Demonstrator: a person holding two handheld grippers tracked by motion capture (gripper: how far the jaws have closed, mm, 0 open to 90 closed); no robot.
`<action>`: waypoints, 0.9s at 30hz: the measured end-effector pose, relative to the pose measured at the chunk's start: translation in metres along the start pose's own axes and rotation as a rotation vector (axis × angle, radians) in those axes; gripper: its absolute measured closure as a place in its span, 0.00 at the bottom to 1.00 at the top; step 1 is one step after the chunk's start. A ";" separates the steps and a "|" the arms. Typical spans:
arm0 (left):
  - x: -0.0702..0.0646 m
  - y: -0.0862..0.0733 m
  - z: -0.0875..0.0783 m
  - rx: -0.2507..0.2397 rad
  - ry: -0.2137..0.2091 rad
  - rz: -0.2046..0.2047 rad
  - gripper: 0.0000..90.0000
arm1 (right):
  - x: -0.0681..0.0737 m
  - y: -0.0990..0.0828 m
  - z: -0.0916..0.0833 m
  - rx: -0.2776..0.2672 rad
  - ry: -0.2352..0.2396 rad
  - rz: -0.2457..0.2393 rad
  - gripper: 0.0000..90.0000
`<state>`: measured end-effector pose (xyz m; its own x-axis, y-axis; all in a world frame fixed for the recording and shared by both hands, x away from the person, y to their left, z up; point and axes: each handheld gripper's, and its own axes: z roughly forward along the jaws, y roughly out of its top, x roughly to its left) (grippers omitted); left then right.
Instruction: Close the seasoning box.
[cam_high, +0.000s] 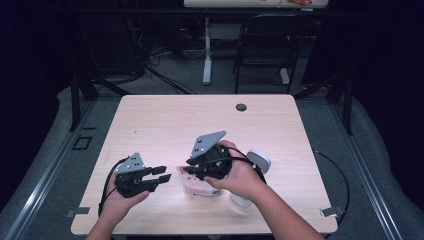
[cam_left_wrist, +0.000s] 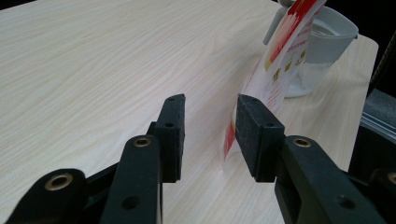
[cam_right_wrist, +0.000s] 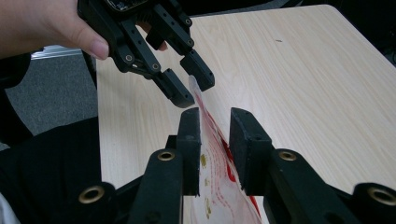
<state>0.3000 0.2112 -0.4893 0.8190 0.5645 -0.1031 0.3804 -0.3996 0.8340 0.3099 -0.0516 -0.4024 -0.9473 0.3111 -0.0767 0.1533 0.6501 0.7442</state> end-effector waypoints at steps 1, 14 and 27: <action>0.000 0.000 0.000 0.000 0.000 0.000 0.70 | 0.000 0.001 0.001 0.004 0.003 -0.004 0.82; 0.000 0.000 0.002 0.000 -0.003 -0.001 0.70 | 0.001 0.003 0.008 0.024 0.001 -0.017 0.85; -0.001 -0.001 0.004 0.003 -0.008 0.000 0.70 | 0.000 0.004 0.015 0.060 0.005 -0.048 0.93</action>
<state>0.3006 0.2087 -0.4920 0.8228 0.5582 -0.1072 0.3814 -0.4023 0.8322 0.3151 -0.0386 -0.4088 -0.9552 0.2755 -0.1082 0.1241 0.7044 0.6989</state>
